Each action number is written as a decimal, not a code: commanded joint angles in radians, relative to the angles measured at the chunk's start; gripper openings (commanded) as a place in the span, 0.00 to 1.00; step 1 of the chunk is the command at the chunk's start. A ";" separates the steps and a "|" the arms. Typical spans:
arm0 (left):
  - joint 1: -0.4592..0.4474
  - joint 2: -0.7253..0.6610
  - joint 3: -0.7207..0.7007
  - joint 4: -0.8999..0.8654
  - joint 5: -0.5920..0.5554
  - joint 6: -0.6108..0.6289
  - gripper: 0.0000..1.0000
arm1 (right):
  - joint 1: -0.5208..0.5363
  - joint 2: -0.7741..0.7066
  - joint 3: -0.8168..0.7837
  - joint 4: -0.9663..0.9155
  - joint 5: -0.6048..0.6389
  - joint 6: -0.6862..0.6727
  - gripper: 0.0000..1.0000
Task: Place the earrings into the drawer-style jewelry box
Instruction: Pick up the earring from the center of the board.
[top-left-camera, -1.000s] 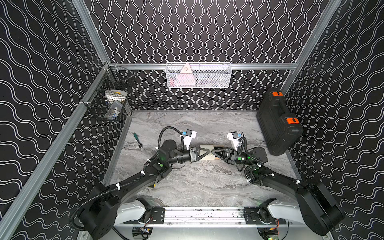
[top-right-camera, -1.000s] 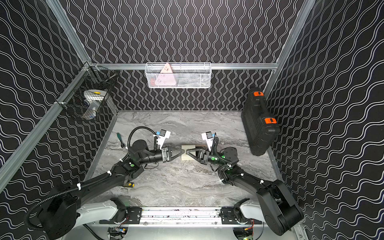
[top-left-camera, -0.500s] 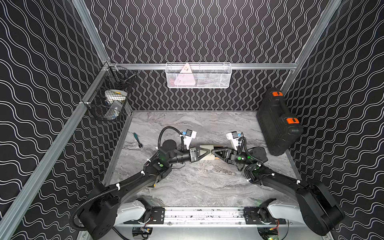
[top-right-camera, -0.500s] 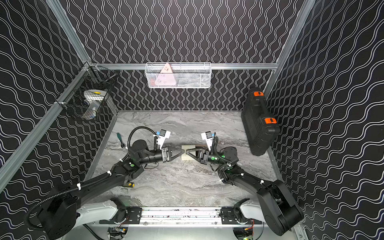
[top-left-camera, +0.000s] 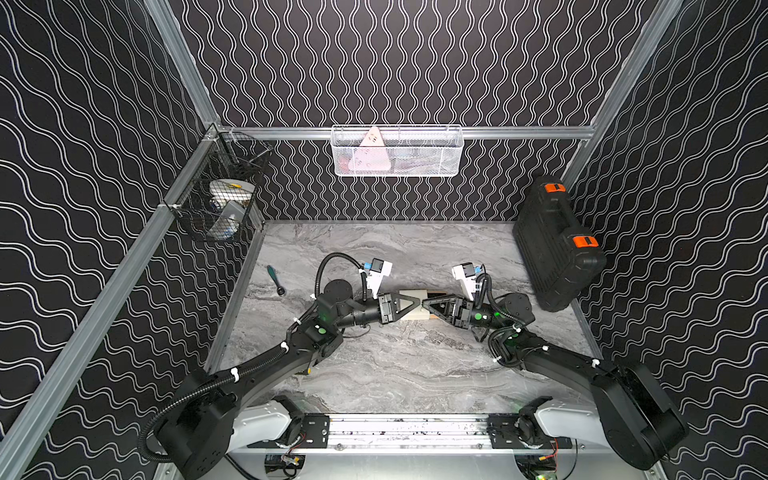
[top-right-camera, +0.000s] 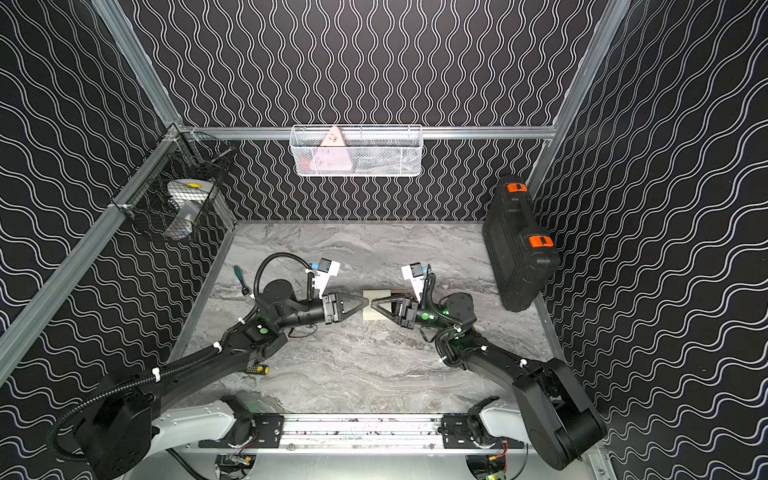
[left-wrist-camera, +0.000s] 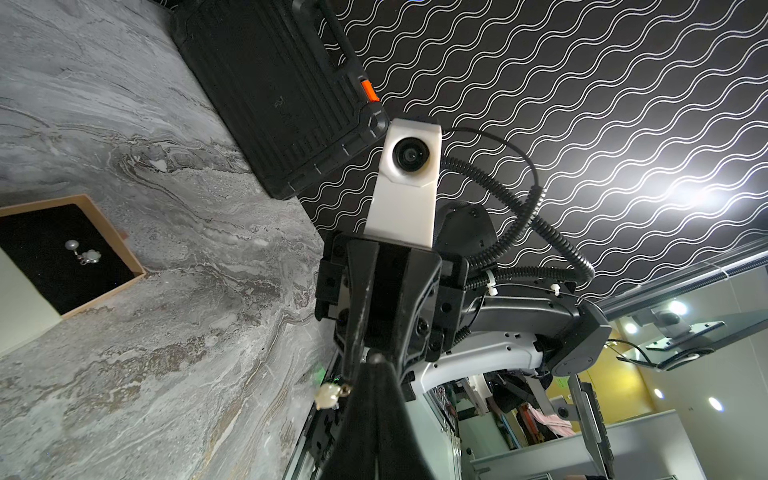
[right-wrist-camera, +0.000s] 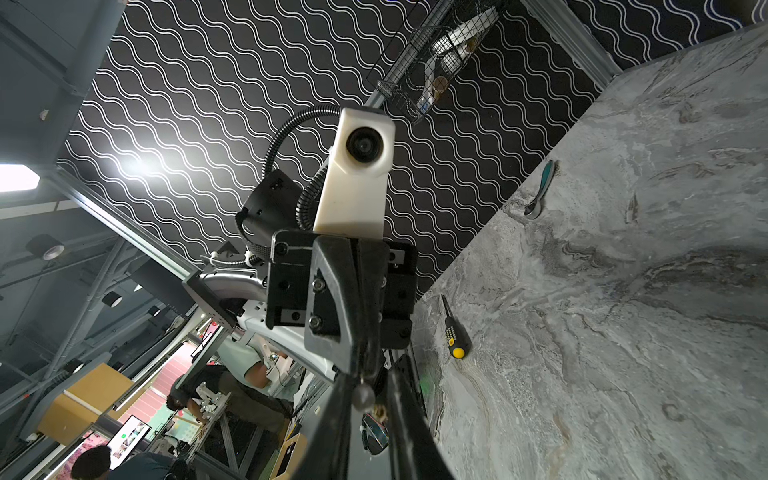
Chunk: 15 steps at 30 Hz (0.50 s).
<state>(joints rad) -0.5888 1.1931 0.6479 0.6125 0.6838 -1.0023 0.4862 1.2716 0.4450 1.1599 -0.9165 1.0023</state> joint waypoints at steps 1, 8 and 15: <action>0.001 -0.001 0.004 0.038 0.002 -0.016 0.01 | -0.001 0.004 0.000 0.047 -0.010 0.004 0.20; 0.000 0.004 0.002 0.044 0.005 -0.018 0.02 | 0.001 0.003 -0.002 0.052 -0.005 0.006 0.17; 0.001 0.008 0.001 0.048 0.007 -0.022 0.02 | 0.000 0.002 -0.003 0.055 0.004 0.009 0.12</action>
<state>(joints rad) -0.5888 1.1999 0.6479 0.6128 0.6842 -1.0027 0.4862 1.2747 0.4435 1.1660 -0.9176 1.0061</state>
